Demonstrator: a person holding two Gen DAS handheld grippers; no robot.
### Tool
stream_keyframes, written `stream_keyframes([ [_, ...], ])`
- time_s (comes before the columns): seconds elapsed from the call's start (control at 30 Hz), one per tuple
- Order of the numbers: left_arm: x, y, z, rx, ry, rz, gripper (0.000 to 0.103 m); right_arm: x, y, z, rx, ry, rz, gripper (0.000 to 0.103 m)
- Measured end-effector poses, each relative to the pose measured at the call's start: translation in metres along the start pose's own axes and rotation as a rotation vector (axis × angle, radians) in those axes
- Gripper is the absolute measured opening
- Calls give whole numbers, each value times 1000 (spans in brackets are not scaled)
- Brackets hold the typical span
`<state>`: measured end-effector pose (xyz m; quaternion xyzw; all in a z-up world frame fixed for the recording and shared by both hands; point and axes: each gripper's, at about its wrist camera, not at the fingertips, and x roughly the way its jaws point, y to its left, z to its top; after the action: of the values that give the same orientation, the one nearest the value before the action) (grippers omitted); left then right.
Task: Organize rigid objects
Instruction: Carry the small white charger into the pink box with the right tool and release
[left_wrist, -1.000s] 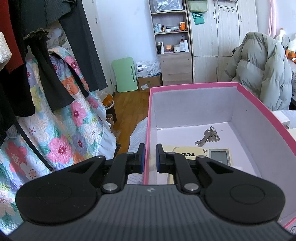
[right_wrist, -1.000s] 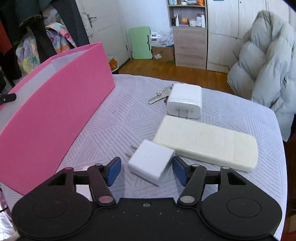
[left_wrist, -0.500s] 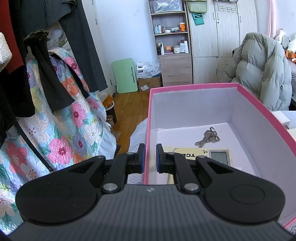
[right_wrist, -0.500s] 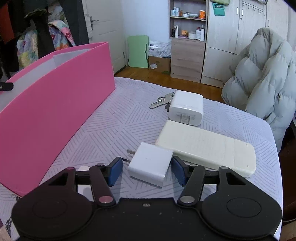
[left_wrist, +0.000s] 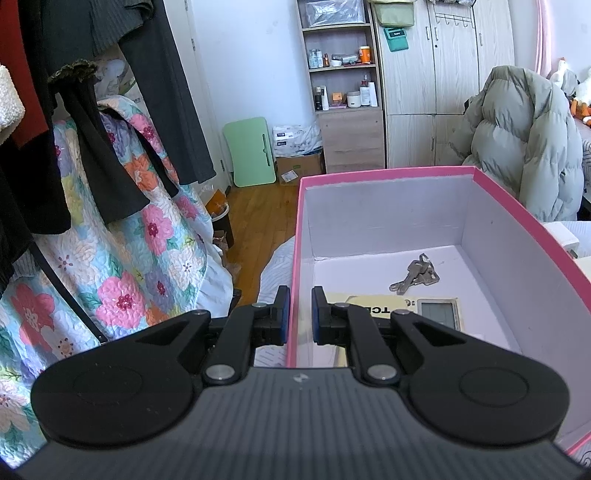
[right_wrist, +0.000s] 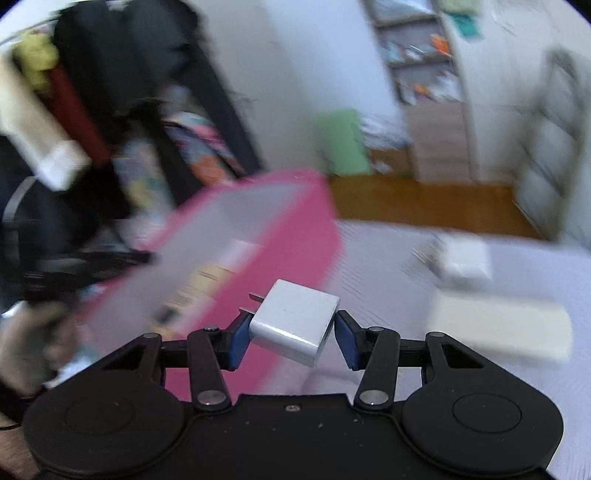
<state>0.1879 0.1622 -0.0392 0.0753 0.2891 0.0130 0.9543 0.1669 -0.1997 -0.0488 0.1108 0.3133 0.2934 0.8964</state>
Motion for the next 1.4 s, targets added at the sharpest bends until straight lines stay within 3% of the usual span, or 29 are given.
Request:
stream_keyframes([
  [0.17,0,0,2,-4,0,-3,10,11,50,40,-245,-21,81,55],
  [0.27,0,0,2,-6,0,-1,10,38,68,58,-380,14,41,55],
  [0.47,1,3,3,-18,-3,-17,10,104,76,76,-526,121,-35,55],
  [0.6,1,5,2,-23,-9,-22,10,137,77,77,-539,229,-22,54],
  [0.97,0,7,1,-27,-14,-29,10,177,82,69,-488,353,-64,55],
  [1.17,1,7,2,-28,-10,-31,11,157,80,76,-432,298,-54,59],
  [1.4,2,6,2,-29,-8,-28,11,92,57,91,-315,153,-34,60],
])
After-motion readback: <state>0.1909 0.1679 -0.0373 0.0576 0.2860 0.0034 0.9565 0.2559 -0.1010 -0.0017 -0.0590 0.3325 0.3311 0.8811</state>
